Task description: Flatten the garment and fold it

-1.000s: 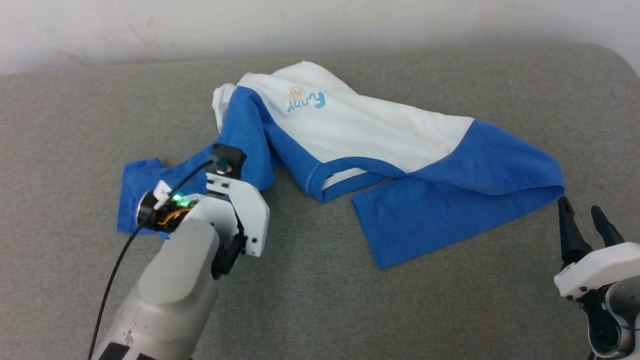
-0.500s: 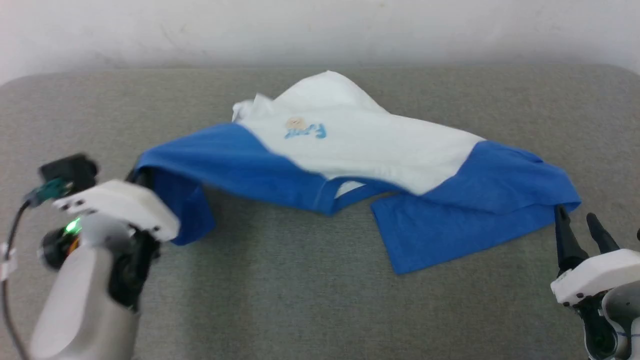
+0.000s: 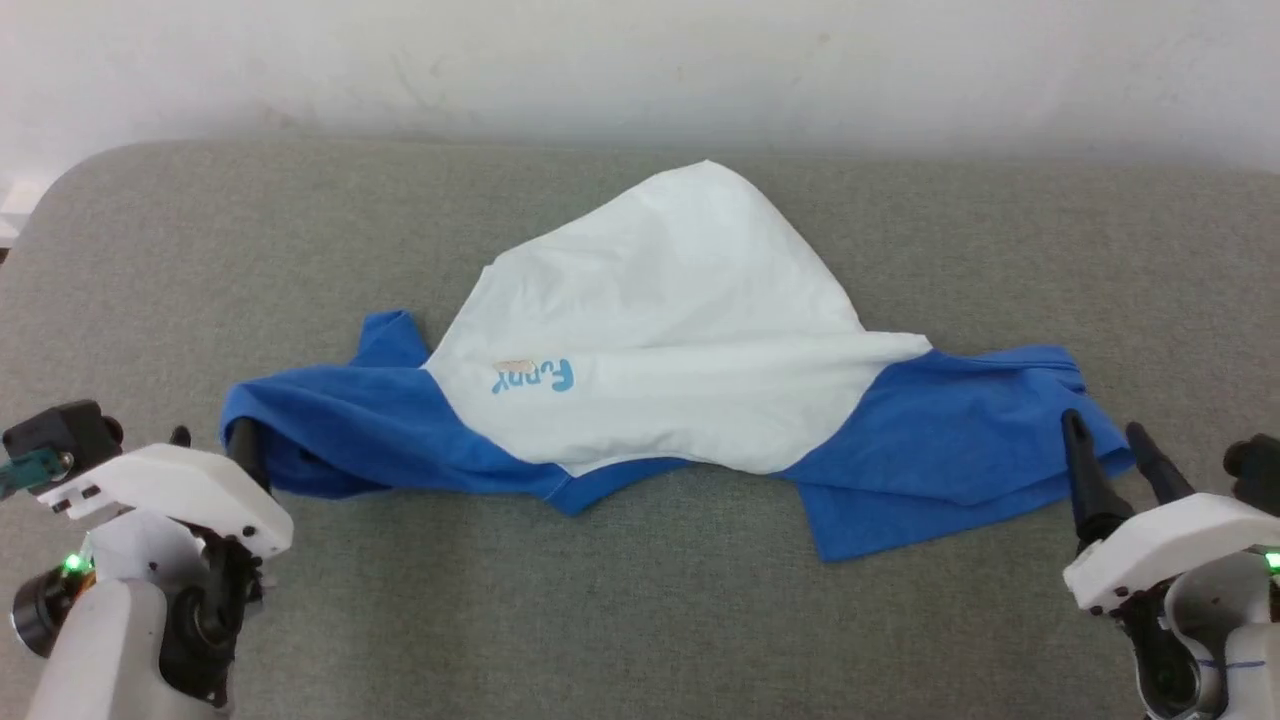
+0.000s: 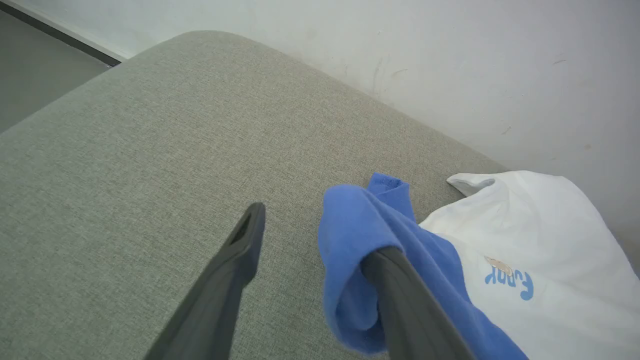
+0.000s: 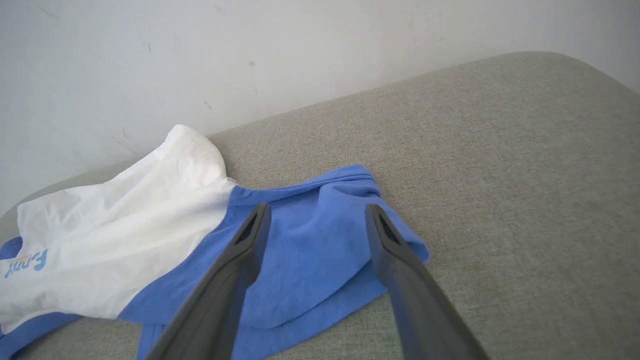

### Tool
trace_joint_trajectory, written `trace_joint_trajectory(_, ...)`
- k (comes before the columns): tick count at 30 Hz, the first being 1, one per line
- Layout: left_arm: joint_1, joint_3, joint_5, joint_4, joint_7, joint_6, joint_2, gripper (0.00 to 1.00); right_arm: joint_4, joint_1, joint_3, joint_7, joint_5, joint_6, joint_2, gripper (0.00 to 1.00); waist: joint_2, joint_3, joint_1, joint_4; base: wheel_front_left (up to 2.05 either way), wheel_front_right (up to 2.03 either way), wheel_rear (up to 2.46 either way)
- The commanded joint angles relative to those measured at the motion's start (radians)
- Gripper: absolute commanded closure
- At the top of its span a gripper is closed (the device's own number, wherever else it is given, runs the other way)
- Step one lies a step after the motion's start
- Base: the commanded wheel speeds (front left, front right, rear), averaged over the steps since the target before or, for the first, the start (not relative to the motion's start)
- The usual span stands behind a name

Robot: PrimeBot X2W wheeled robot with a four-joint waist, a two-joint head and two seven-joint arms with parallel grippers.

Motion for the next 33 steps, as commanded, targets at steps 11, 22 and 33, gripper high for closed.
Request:
trace_joint_trajectory(11,0.202,0.127,-0.001,-0.182,-0.132,0.114,-0.031,0.0,-0.065,-0.066,0.124,0.092,-0.025,-0.001,0.0,0.0,0.0,-0.009,0.0,-0.032,0.0,0.0,0.0)
trace_joint_trajectory(22,0.148,0.012,0.156,-0.292,-0.363,0.003,0.01,0.0,0.233,-0.489,0.252,0.373,-0.242,-0.001,0.0,0.0,0.0,0.072,0.0,0.073,0.0,0.0,0.0)
trace_joint_trajectory(33,-0.008,-0.194,0.262,-0.177,-0.478,-0.143,-0.086,0.0,0.532,-0.687,0.231,0.587,-0.494,-0.001,-0.04,0.0,0.0,0.209,0.0,0.197,0.0,0.0,0.0)
